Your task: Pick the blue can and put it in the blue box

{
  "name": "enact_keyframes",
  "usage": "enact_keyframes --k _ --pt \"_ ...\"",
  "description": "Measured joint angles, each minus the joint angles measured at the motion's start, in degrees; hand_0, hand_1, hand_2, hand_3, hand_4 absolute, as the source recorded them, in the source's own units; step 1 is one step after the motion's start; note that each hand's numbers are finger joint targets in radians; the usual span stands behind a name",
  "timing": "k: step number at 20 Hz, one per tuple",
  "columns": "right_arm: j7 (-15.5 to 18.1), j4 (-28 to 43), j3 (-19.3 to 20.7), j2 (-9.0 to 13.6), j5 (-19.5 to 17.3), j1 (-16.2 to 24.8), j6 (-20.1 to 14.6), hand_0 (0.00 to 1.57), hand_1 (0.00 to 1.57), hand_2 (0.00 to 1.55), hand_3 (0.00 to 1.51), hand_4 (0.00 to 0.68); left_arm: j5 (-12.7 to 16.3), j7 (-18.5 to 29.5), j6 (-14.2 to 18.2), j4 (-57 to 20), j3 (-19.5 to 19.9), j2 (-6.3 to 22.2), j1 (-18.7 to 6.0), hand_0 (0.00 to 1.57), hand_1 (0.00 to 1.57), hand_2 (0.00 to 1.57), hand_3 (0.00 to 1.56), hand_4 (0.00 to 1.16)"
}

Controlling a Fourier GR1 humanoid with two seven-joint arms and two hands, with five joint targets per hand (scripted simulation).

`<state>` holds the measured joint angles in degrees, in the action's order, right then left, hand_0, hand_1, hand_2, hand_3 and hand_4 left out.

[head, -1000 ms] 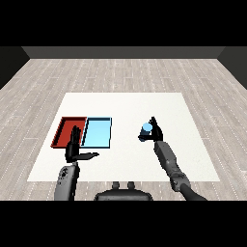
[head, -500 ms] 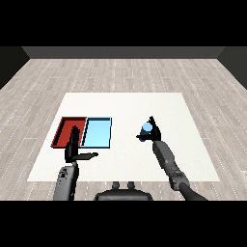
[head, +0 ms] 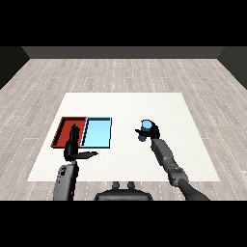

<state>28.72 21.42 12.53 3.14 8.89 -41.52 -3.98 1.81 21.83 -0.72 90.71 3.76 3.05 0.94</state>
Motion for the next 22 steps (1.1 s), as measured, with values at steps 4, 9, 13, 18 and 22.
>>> enact_keyframes --k 4,9,13,18,22 --pt "-0.80 1.47 -0.46 -0.16 -0.16 0.29 -1.39 1.43 1.43 1.44 1.37 0.504 -0.56 -0.27 0.34 0.21 -0.34 -0.13 -0.02 0.00 0.00 0.00 0.00 0.00" --pt "0.94 2.38 -1.58 -0.04 -1.21 0.48 -1.21 1.47 1.47 1.47 1.36 0.470 -1.38 -0.03 0.86 0.29 -1.19 -0.62 0.59 0.00 0.00 0.00 0.00 0.00" --pt "2.67 5.59 -3.37 -0.20 -2.93 1.28 -2.67 1.45 1.45 1.47 1.37 0.498 -0.79 0.21 -0.24 -0.36 -1.05 -0.19 0.52 0.00 0.00 0.00 0.00 0.00" --pt "2.68 9.72 -6.18 -1.84 -3.01 1.04 -5.45 1.46 1.46 1.48 1.38 0.514 -2.12 0.82 0.08 -1.51 -2.58 -1.05 0.27 0.00 0.00 0.00 0.00 0.00" --pt "0.36 15.09 -8.27 -2.23 -2.71 1.56 -5.60 1.45 1.45 1.47 1.37 0.539 -2.74 0.18 0.86 -1.22 -5.86 -1.95 0.15 0.00 0.00 0.00 0.00 0.00"
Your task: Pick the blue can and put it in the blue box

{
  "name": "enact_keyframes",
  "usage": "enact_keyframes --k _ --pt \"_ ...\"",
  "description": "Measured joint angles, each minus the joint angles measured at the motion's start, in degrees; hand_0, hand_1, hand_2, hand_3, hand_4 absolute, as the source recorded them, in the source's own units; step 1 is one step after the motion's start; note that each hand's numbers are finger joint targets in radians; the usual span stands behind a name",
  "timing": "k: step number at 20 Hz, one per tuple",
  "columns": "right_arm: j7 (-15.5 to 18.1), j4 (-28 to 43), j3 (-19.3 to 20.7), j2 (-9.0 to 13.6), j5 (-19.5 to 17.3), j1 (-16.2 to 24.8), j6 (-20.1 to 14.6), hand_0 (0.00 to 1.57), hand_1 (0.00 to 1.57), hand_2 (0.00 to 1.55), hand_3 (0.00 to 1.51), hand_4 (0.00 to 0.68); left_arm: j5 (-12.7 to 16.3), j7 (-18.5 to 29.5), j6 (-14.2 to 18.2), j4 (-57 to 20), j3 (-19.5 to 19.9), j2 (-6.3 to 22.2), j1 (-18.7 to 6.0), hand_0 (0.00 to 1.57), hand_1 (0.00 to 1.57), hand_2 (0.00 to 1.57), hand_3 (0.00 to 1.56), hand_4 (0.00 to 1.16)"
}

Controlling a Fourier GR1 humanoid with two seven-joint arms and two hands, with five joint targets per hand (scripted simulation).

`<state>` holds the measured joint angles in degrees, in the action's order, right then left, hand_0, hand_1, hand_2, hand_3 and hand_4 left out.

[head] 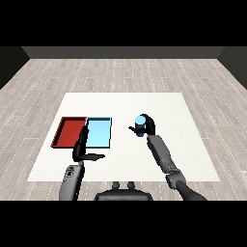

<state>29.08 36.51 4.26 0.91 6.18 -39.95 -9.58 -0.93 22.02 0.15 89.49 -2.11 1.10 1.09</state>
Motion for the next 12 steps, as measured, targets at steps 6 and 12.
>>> enact_keyframes --k 6,12 --pt "-5.43 13.94 -4.39 -0.40 -0.24 6.78 -0.10 1.45 1.45 1.47 1.36 0.534 0.51 -2.38 1.24 -0.59 -3.21 -0.83 -2.67 0.00 0.00 0.00 0.00 0.00" --pt "-10.26 26.03 -8.26 0.00 -0.78 13.64 -0.30 1.44 1.44 1.47 1.34 0.563 1.17 -3.50 2.85 -0.39 -5.98 -1.03 -3.81 0.00 0.00 0.00 0.00 0.00"
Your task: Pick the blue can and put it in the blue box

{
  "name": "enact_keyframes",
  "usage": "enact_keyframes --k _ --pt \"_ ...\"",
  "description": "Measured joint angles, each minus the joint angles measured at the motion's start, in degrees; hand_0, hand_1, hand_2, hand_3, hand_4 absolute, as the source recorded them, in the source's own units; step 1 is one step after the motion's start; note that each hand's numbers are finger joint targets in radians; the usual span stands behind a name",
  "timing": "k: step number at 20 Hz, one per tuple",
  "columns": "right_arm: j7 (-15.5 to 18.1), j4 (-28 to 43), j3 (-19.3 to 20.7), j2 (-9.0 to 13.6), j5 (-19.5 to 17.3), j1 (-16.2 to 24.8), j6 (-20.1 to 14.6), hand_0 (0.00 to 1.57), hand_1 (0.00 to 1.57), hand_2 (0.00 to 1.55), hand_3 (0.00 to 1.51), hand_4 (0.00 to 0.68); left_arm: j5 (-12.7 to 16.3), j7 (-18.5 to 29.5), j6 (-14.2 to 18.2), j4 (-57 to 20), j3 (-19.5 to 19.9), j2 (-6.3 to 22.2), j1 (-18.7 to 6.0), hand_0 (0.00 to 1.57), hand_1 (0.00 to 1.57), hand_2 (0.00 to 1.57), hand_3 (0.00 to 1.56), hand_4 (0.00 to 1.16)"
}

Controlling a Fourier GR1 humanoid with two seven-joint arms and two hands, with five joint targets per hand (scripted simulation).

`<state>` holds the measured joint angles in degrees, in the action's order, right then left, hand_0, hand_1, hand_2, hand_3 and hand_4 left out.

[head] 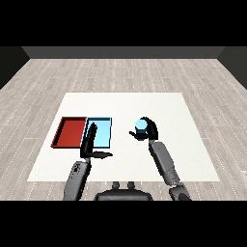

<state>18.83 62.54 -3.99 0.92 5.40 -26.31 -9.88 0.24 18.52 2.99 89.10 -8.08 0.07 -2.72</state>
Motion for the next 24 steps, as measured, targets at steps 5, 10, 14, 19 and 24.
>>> enact_keyframes --k 5,10,14,19,24 --pt "-1.20 5.35 -1.60 -0.23 -1.00 2.78 0.03 1.47 1.47 1.47 1.38 0.566 1.26 -2.05 2.26 -0.29 -2.99 0.02 -1.65 0.00 0.00 0.00 0.00 0.00" --pt "-5.65 10.26 -2.40 -0.35 -1.62 2.86 -0.36 1.45 1.45 1.47 1.38 0.555 3.99 -1.92 3.32 -3.48 -4.69 -0.04 -5.19 0.00 0.00 0.00 0.00 0.00" --pt "-4.64 10.51 -2.98 -0.69 -2.43 3.58 0.01 1.45 1.45 1.47 1.39 0.571 5.19 -1.86 4.45 -4.68 -7.04 -0.05 -6.58 0.00 0.00 0.00 0.00 0.00" --pt "-4.02 10.25 -5.42 -0.84 -1.07 2.62 -1.08 1.46 1.46 1.47 1.38 0.551 5.16 -2.03 5.59 -6.55 -9.11 -0.06 -8.65 0.00 0.00 0.00 0.00 0.00" --pt "-5.72 11.45 -8.35 -0.81 -0.13 1.96 -2.88 1.44 1.44 1.46 1.36 0.551 6.36 -2.20 9.49 -9.88 -12.36 -0.07 -11.59 0.00 0.00 0.00 0.00 0.00"
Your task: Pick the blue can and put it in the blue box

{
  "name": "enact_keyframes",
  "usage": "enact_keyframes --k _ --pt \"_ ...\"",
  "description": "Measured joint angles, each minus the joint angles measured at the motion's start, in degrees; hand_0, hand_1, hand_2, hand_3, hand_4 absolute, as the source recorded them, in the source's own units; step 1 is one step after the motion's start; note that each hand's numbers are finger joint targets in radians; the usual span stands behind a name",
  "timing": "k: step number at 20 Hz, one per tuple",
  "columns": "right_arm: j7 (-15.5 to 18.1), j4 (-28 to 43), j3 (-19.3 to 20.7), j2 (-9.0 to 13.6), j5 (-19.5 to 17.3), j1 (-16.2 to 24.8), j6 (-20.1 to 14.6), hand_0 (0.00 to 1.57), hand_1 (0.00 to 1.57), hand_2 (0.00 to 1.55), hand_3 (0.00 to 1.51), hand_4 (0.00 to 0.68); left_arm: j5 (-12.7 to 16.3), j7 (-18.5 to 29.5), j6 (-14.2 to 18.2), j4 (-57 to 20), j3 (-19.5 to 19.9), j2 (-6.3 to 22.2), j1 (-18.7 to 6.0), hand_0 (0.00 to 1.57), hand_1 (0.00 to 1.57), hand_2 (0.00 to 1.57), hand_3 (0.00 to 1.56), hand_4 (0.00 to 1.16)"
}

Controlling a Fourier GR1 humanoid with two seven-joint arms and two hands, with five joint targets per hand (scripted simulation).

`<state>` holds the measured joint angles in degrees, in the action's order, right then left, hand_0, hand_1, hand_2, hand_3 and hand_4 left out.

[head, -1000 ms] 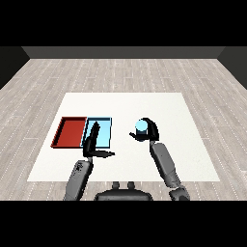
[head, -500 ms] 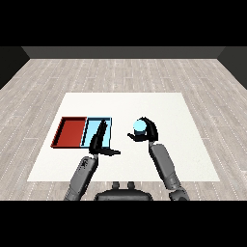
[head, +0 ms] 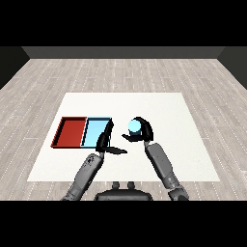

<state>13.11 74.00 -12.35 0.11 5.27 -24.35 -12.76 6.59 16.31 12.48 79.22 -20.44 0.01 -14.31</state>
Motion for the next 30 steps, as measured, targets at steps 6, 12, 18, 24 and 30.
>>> enact_keyframes --k 6,12,18,24,30 --pt "-0.12 0.55 -2.48 -0.08 1.86 -0.39 -1.23 1.43 1.43 1.46 1.38 0.557 2.83 2.36 2.88 -4.90 -3.39 0.00 -1.59 0.00 0.00 0.00 0.00 0.00" --pt "1.59 -3.02 -2.44 -0.09 4.30 -3.61 -0.70 1.43 1.43 1.46 1.37 0.552 7.15 4.65 4.60 -10.15 -5.29 0.00 -4.76 0.00 0.00 0.00 0.00 0.00" --pt "2.19 -2.44 -5.89 -0.10 5.08 -3.06 -2.50 1.45 1.45 1.46 1.37 0.555 10.58 5.24 6.08 -13.24 -7.49 -0.01 -7.31 0.00 0.00 0.00 0.00 0.00" --pt "2.92 -2.71 -6.90 -0.10 5.47 -2.76 -2.37 1.42 1.42 1.46 1.36 0.559 13.52 5.77 7.67 -16.43 -9.53 -0.01 -10.05 0.00 0.00 0.00 0.00 0.00" --pt "3.10 -2.20 -8.41 -0.10 6.52 -3.57 -3.47 1.43 1.43 1.46 1.38 0.549 14.74 6.16 9.41 -18.36 -10.98 0.00 -11.95 0.00 0.00 0.00 0.00 0.00"
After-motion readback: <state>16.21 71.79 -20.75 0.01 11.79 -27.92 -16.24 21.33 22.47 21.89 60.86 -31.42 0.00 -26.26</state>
